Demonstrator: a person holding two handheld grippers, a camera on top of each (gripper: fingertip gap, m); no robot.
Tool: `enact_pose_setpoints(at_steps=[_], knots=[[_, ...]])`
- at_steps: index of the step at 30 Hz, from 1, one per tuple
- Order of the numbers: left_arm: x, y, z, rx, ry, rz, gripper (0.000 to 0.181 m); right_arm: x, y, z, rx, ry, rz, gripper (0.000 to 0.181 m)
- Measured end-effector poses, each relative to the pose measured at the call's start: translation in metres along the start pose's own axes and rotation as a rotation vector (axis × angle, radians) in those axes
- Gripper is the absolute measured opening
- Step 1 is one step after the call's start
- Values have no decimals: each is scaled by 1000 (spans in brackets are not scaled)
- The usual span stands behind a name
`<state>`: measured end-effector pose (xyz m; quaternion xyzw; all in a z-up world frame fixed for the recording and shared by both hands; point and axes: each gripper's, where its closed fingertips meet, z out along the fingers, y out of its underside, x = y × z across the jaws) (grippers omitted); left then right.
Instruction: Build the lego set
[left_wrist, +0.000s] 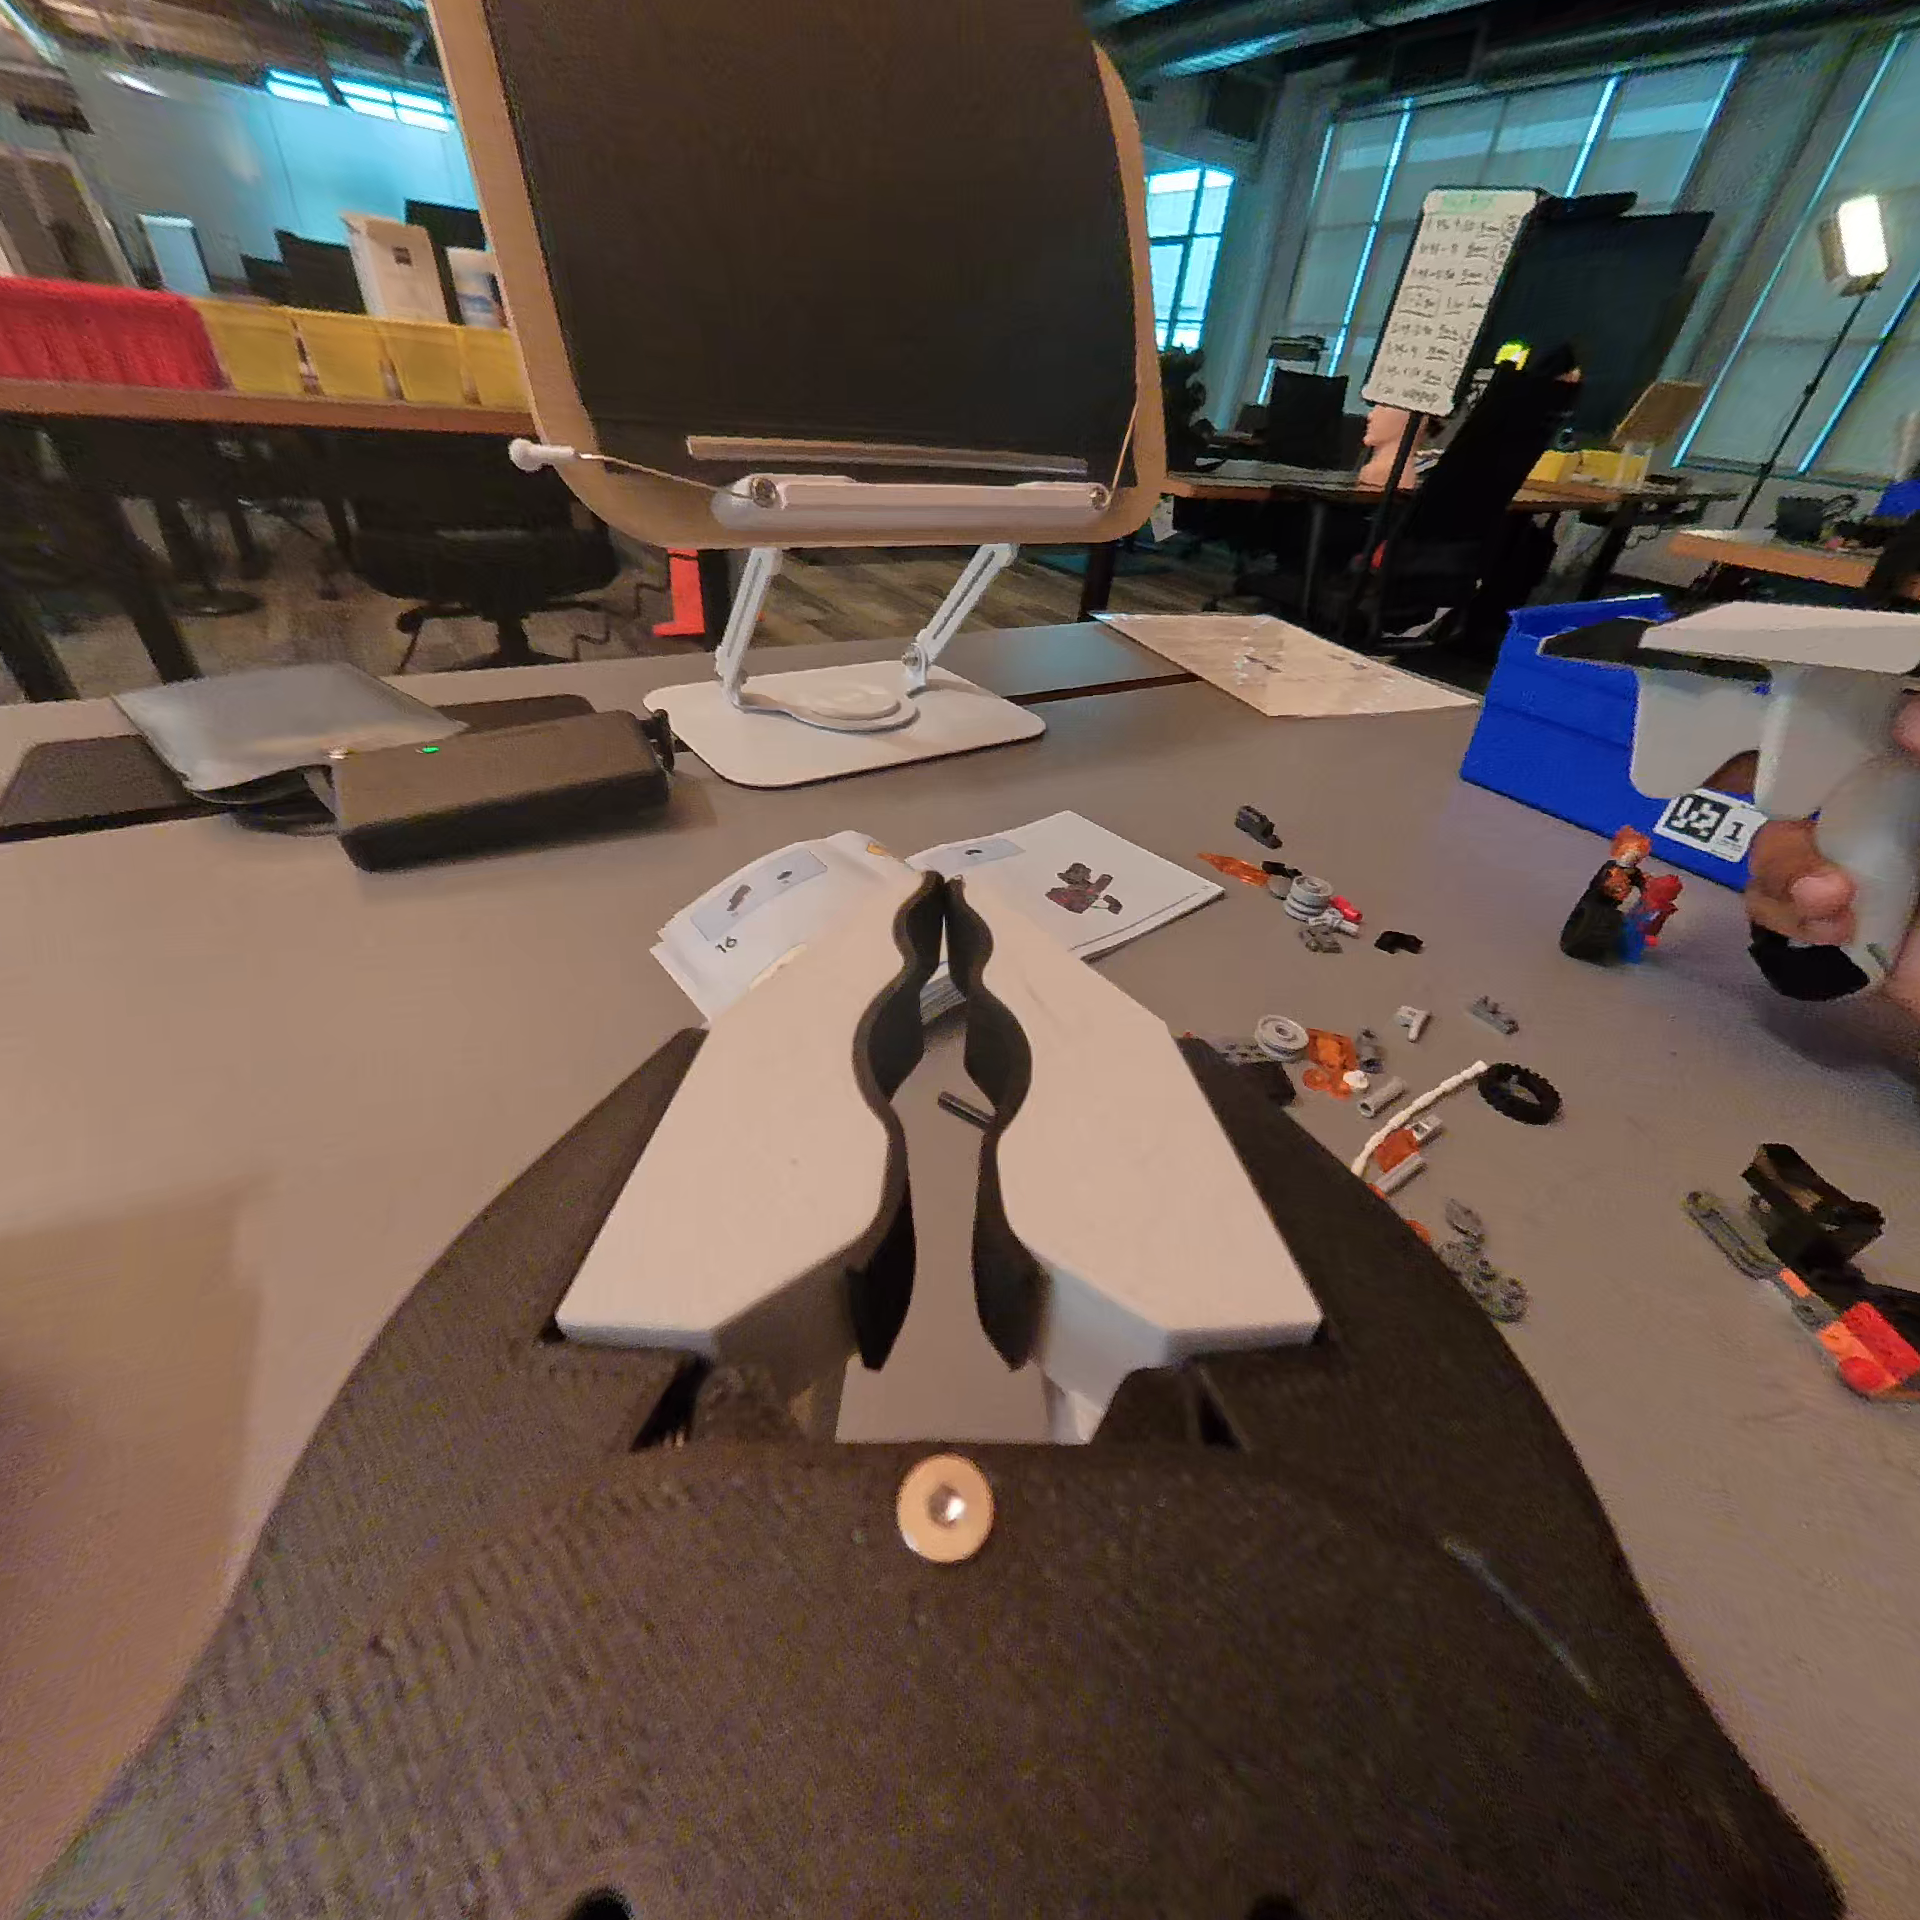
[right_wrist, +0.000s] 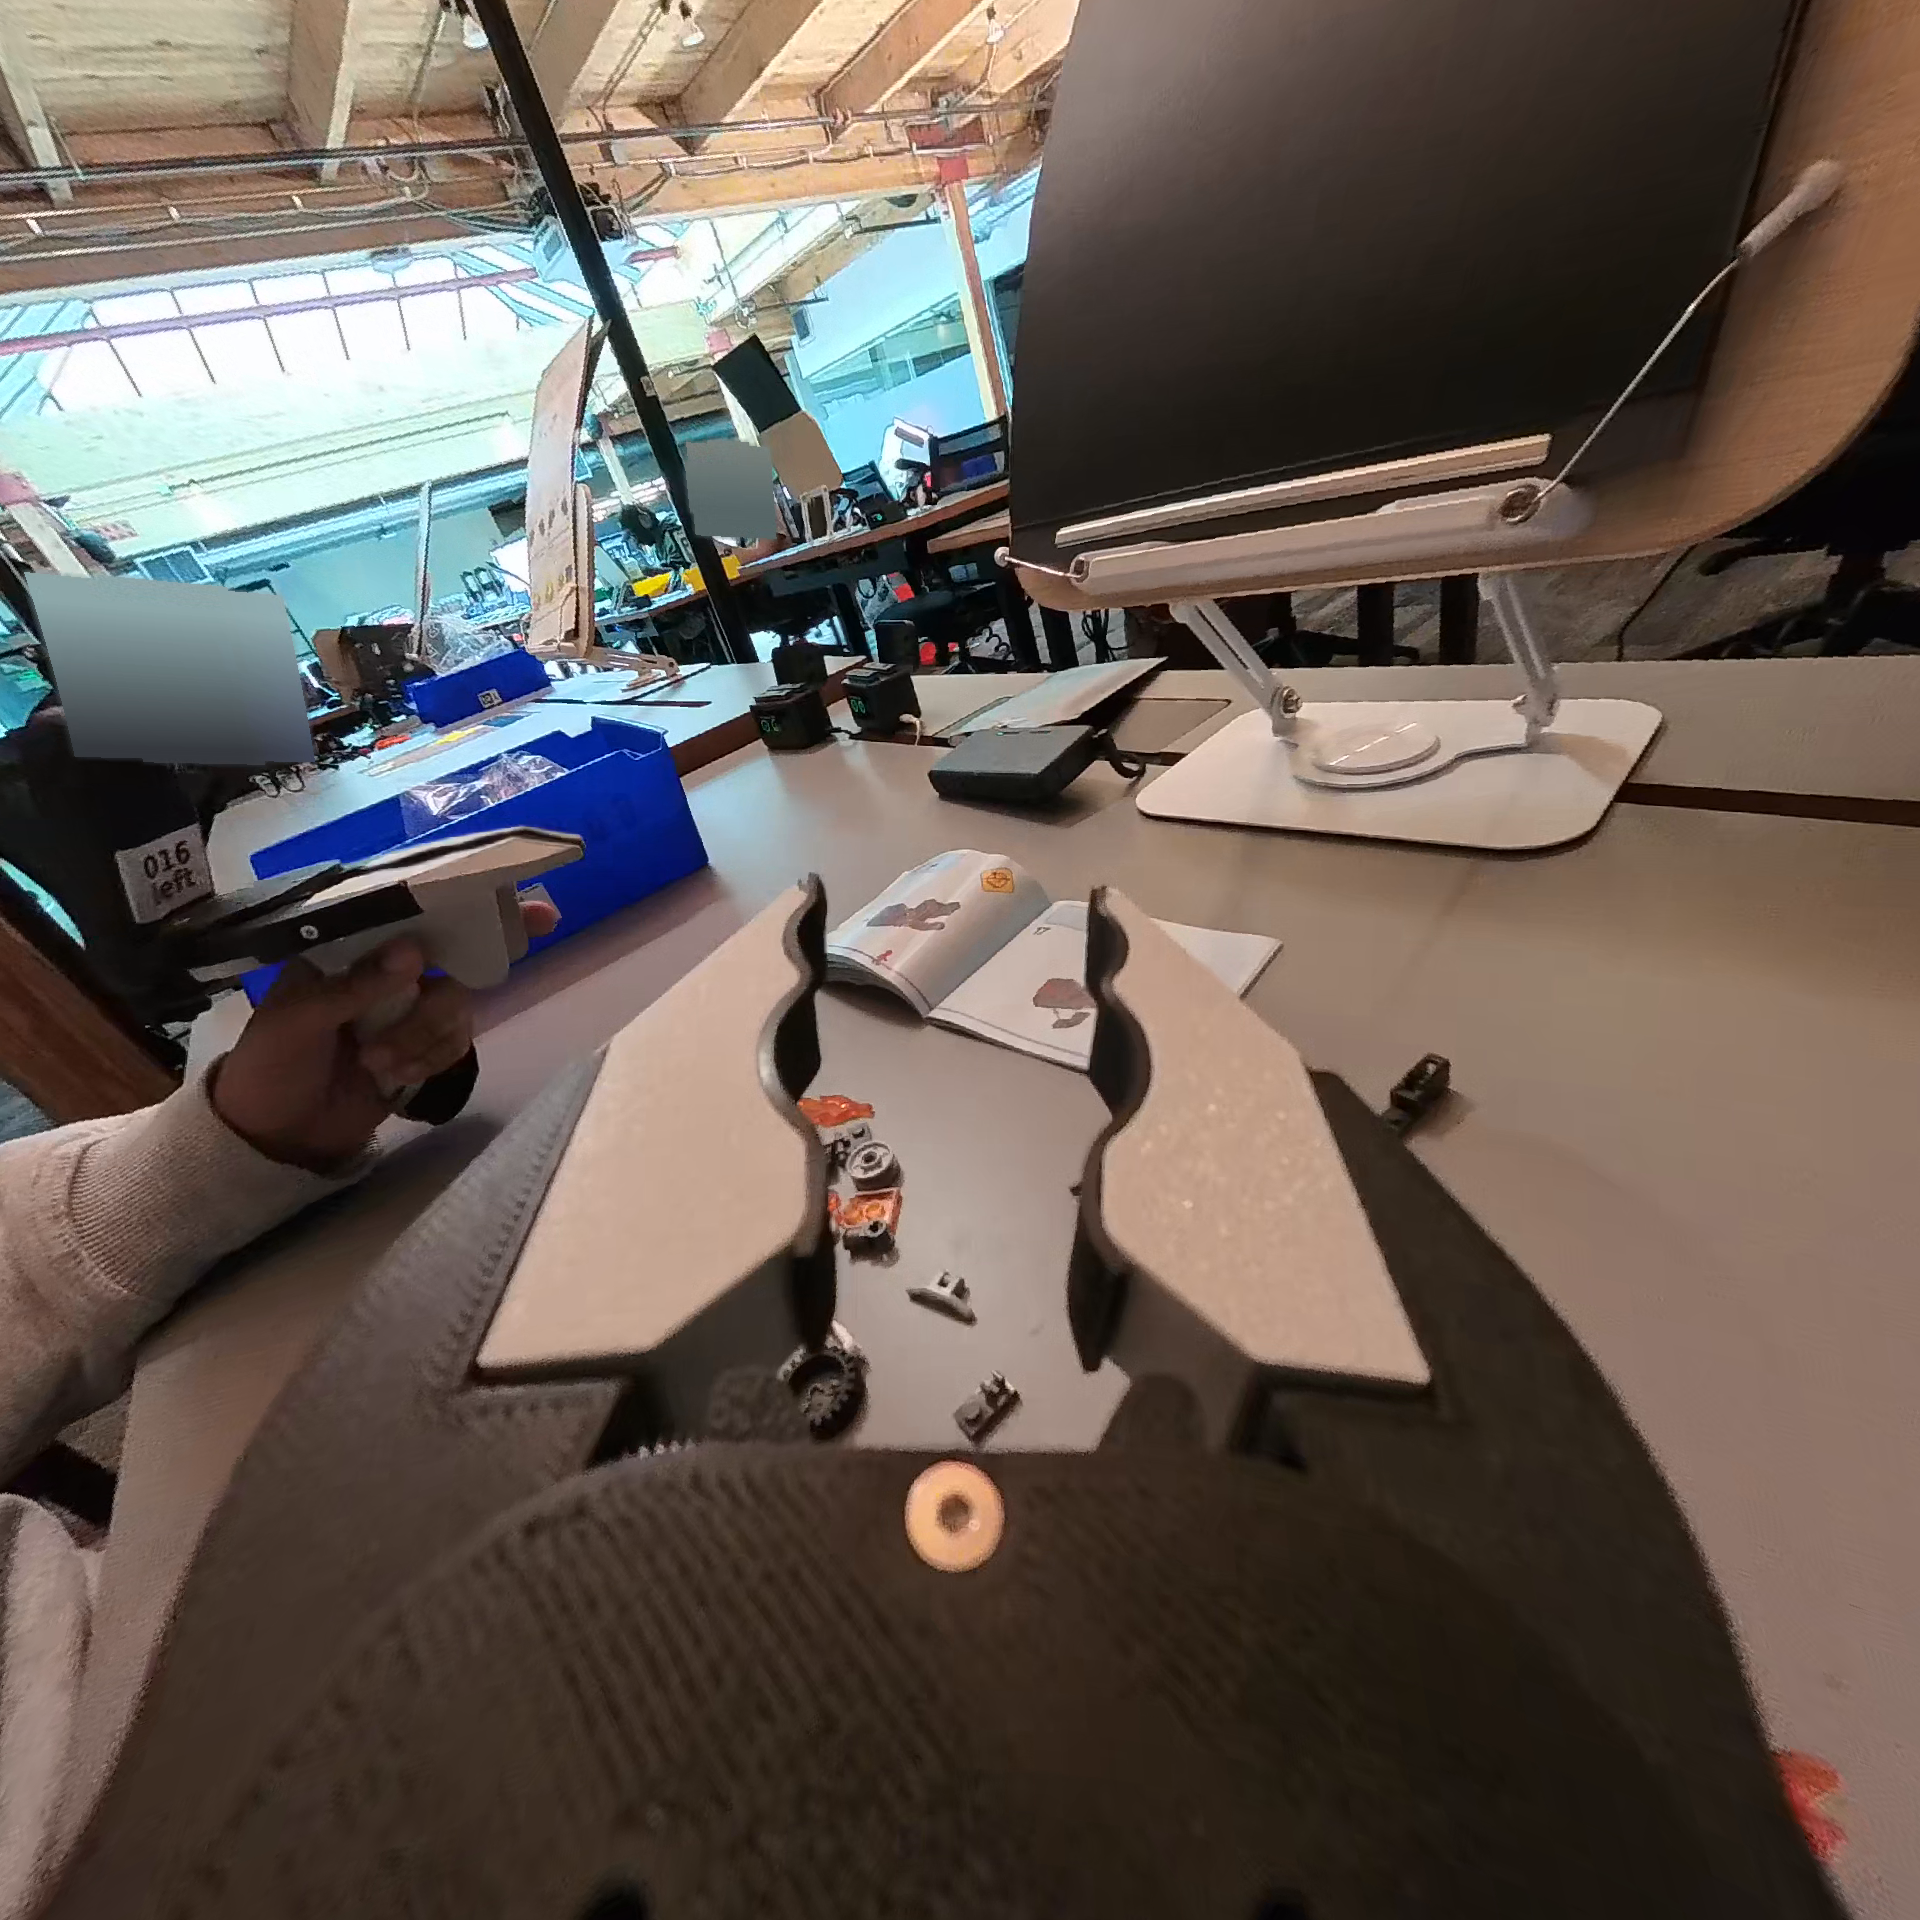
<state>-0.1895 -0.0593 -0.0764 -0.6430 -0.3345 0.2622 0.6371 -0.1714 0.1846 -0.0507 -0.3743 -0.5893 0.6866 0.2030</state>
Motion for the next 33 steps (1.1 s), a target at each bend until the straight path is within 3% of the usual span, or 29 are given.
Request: enact_pose_setpoints(at_steps=[4, 7, 18, 23, 33], knots=[[5, 5, 2, -39, 32, -37, 0, 0, 3, 2, -16, -3, 11, 49], [22, 9, 1, -60, 143, -30, 0, 0, 6, 3, -32, -2, 13, 48], [22, 10, 1, -6, 128, 86, 0, -4, 22, 11, -108, -18, 19, 48], [25, 7, 1, 3, 191, -29, 0, -6, 31, 15, -154, -23, 10, 48], [13, 17, 5, -66, 174, -166, 0, -7, 44, 20, -218, -20, 10, 48]])
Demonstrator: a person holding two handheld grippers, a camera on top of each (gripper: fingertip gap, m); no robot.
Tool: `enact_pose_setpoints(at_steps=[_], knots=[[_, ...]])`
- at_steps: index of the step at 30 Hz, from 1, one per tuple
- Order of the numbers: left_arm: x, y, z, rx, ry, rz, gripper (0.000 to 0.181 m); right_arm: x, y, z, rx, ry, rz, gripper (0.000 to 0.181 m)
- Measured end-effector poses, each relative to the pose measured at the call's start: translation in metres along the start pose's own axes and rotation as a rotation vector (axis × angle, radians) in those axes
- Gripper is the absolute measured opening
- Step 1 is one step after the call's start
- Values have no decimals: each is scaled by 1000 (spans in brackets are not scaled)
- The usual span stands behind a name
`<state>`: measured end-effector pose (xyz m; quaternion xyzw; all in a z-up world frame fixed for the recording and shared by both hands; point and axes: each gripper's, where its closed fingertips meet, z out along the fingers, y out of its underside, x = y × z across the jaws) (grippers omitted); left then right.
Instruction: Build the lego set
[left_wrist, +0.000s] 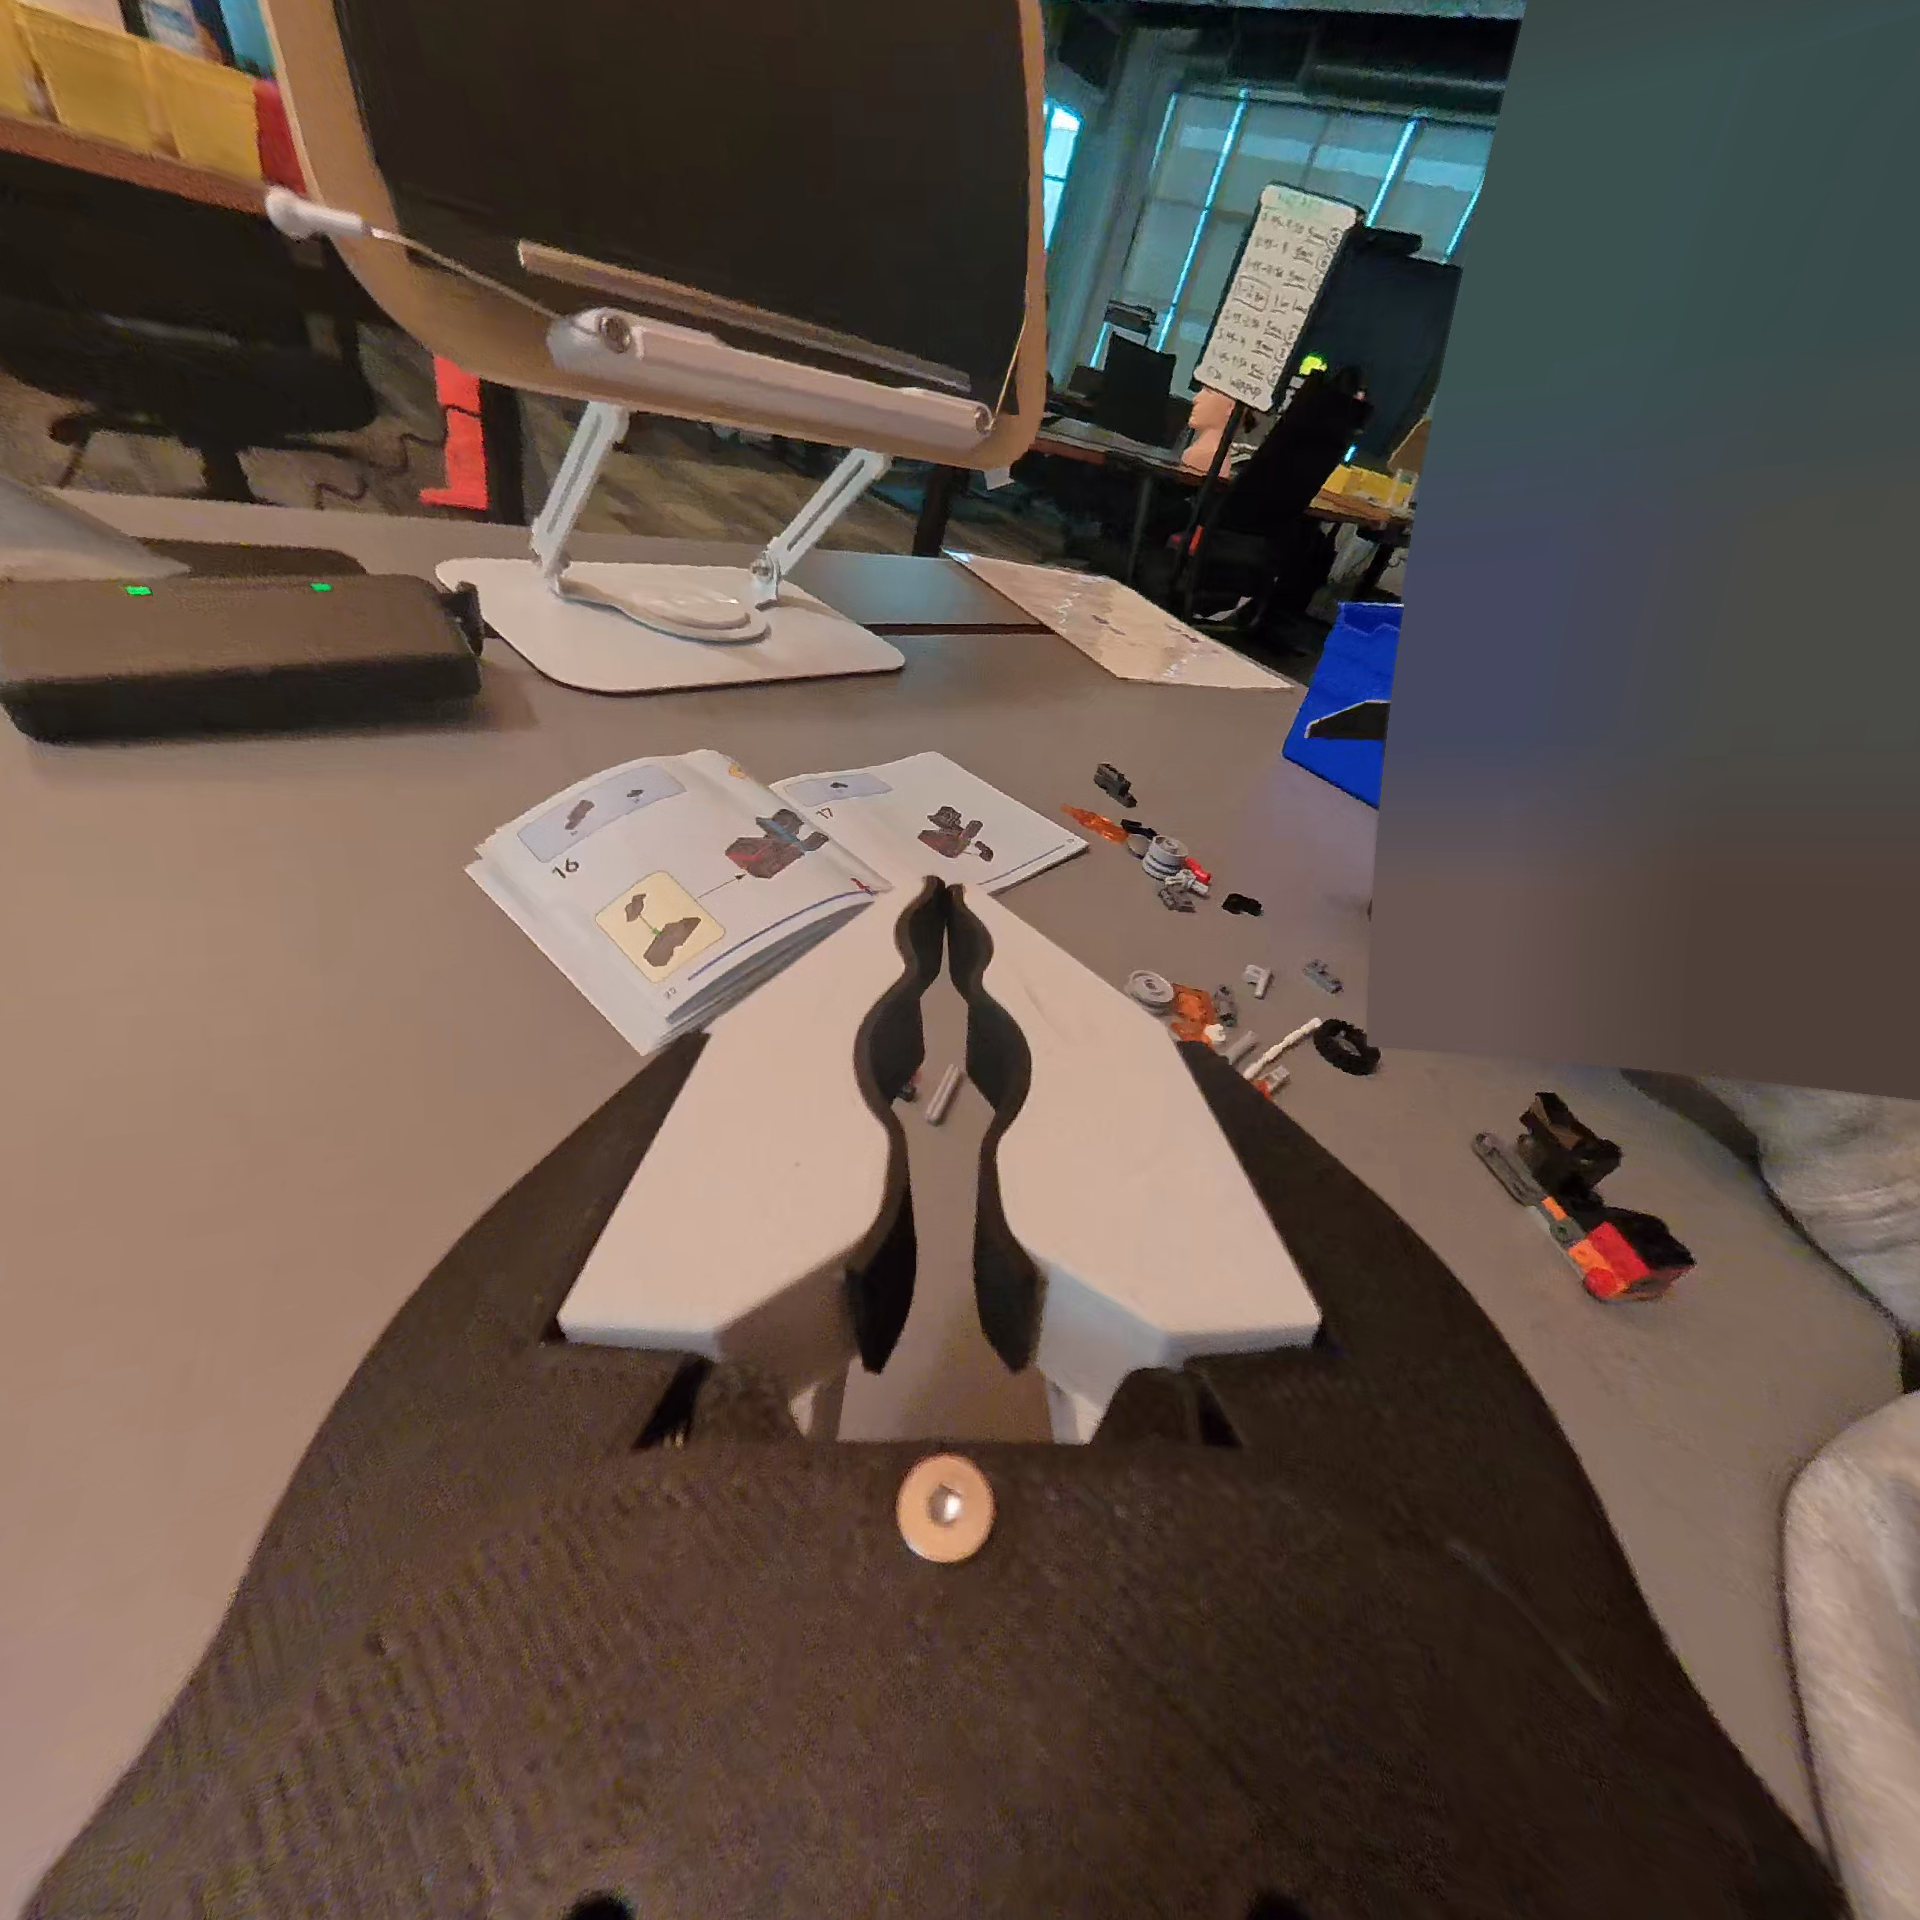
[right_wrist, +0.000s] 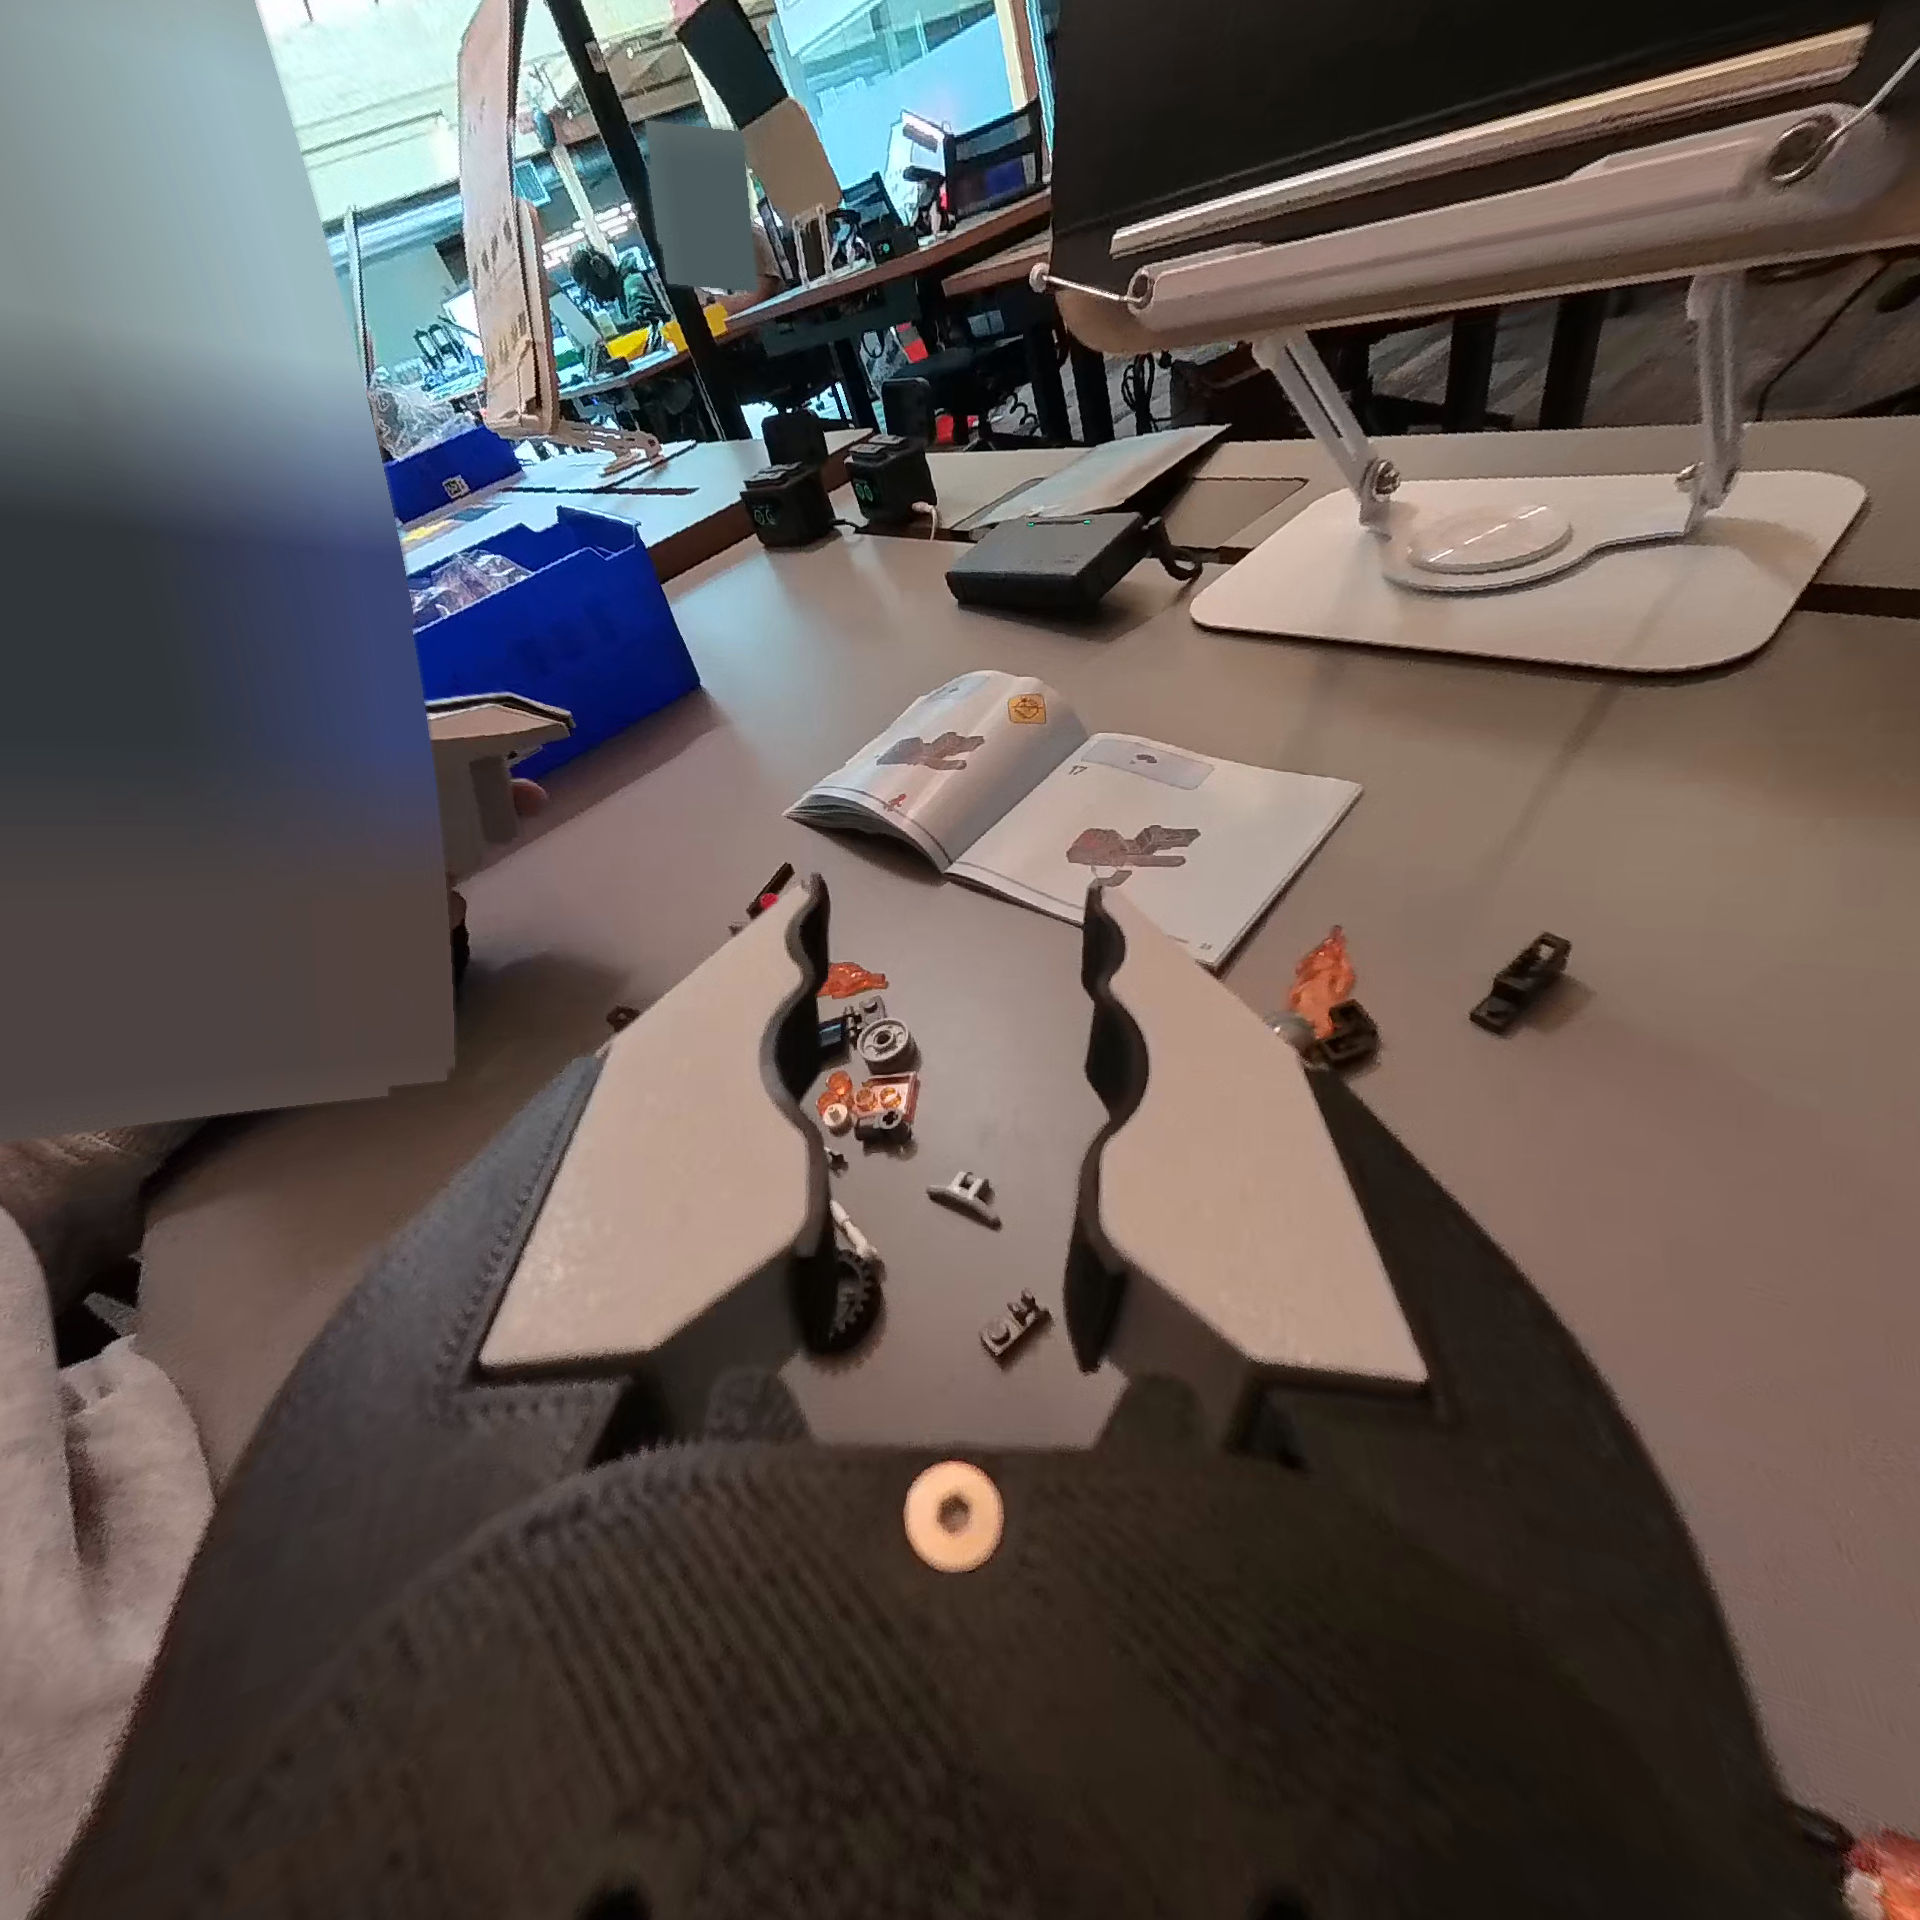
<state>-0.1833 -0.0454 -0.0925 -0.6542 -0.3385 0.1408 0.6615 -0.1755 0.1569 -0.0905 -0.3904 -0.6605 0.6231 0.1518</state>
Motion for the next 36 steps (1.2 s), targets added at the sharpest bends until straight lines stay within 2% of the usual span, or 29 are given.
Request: enact_pose_setpoints(at_steps=[6, 13, 22, 30, 36], knots=[[1, 1, 0, -3, 39, -51, 0, 1, 4, 3, -23, 16, -24, 45], [5, 7, 2, -46, 33, 11, 0, -3, 12, 10, -63, 7, -82, 42], [5, 9, 3, -66, 29, 22, 0, -23, 32, 23, -169, -74, -165, 35], [6, 14, 5, -97, 15, 48, 0, -18, 42, 26, -226, -22, -230, 24], [8, 19, 7, -138, 21, 51, 0, -16, 37, 24, -204, -4, -233, 21]])
